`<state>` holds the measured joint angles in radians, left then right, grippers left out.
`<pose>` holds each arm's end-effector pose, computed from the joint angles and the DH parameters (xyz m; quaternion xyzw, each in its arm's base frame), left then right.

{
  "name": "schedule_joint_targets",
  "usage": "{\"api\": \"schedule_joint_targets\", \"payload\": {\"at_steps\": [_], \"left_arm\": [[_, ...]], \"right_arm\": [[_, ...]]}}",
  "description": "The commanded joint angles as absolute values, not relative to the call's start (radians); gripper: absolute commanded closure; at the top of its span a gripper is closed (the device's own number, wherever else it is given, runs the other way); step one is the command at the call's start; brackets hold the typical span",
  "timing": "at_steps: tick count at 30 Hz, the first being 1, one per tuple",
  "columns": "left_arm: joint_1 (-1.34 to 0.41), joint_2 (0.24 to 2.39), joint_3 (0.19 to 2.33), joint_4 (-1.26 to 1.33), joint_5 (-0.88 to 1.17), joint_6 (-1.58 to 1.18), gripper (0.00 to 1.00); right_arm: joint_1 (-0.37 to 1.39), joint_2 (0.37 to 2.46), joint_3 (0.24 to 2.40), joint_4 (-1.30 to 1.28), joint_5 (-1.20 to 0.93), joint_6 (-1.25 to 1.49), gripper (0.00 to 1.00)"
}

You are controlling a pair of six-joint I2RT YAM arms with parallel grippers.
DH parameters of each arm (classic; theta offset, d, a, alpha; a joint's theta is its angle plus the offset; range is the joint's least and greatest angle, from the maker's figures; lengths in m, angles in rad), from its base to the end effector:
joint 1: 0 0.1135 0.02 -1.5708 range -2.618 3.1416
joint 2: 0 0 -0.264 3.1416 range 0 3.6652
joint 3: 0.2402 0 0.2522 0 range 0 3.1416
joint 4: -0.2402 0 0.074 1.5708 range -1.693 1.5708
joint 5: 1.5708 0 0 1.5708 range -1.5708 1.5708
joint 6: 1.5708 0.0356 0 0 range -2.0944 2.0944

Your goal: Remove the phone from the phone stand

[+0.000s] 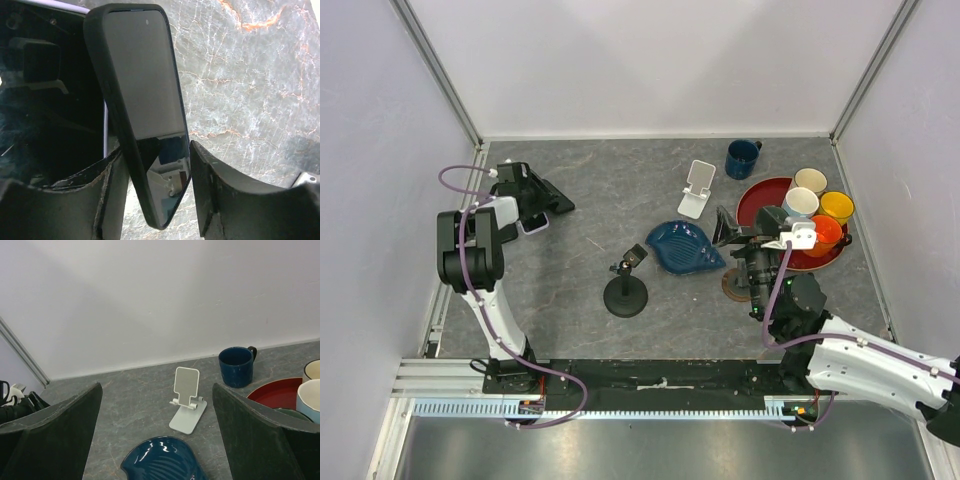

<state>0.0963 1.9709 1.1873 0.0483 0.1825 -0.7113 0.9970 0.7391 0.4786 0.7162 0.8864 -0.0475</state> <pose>0.4182 0.0339 0.1531 -0.3236 0.8515 -0.2017 0.3599 0.1120 0.1225 0.3287 0.0770 0.5958 0.1486 0.7855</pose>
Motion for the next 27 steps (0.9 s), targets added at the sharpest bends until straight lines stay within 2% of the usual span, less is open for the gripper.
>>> {"api": "schedule_joint_targets", "payload": {"at_steps": [1, 6, 16, 27], "left_arm": [[0.094, 1.891, 1.187, 0.017, 0.167, -0.658, 0.41], [0.094, 1.881, 1.210, -0.029, 0.160, -0.605, 0.33], [0.077, 2.009, 1.394, -0.158, 0.175, -0.488, 0.32], [0.038, 2.056, 1.447, -0.212, 0.141, -0.408, 0.32]], "right_arm": [[0.991, 0.710, 0.472, 0.700, 0.868, -0.034, 0.02], [0.991, 0.687, 0.469, 0.680, 0.868, -0.026, 0.02], [0.988, 0.669, 0.465, 0.663, 0.873, -0.031, 0.02], [0.982, 0.693, 0.471, 0.664, 0.862, -0.021, 0.02]]}}
